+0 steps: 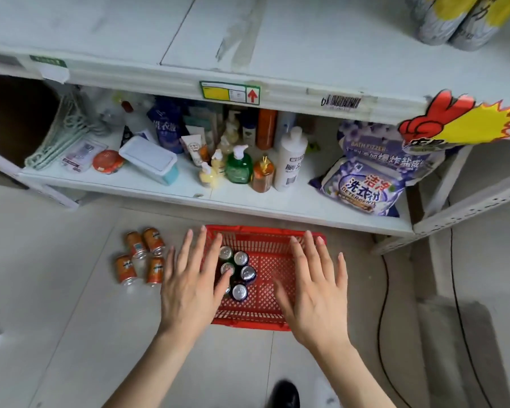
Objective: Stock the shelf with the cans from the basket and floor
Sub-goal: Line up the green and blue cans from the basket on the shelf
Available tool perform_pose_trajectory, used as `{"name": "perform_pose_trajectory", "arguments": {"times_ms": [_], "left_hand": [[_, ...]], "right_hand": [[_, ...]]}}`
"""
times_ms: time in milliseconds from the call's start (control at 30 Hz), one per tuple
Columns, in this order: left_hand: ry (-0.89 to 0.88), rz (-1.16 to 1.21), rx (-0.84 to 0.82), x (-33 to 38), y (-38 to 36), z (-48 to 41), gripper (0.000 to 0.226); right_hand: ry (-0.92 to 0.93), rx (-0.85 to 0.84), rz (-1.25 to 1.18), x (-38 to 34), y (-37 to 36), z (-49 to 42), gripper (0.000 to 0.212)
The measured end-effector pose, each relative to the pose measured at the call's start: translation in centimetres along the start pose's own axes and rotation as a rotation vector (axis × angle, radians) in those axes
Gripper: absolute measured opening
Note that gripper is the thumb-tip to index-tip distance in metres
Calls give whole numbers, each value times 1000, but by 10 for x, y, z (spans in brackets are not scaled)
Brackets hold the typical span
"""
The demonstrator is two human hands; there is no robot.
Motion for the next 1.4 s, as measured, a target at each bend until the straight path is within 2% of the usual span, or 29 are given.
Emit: {"name": "perform_pose_trajectory", "arguments": {"times_ms": [100, 333, 467, 767, 933, 1100, 1400], "left_hand": [[8, 42, -92, -9, -39, 30, 61], [12, 124, -174, -3, -121, 63, 58], [32, 161, -236, 5, -172, 64, 64], [71, 167, -338, 13, -311, 44, 63], [90, 189, -369, 23, -378, 28, 63], [117, 190, -371, 27, -431, 12, 62], [139, 209, -408, 28, -490, 2, 66]], "right_hand": [[-51, -111, 3, 1, -39, 27, 71], [-94, -182, -17, 12, -114, 50, 70], [-110, -250, -48, 31, -168, 45, 71], [-68, -415, -98, 94, -311, 16, 77], [-76, -441, -98, 118, -375, -3, 85], [-85, -452, -133, 139, -431, -20, 77], [-156, -479, -240, 169, -492, -35, 82]]}}
Point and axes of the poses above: each hand's wrist, its own z-axis away from the middle knuckle, its own y-axis out of the back of the hand, x = y × z, the point moved 5 cm from there along -z, towards the middle knuckle, and after that the axes turned 11 degrees about -z, right-handed, at the moved point
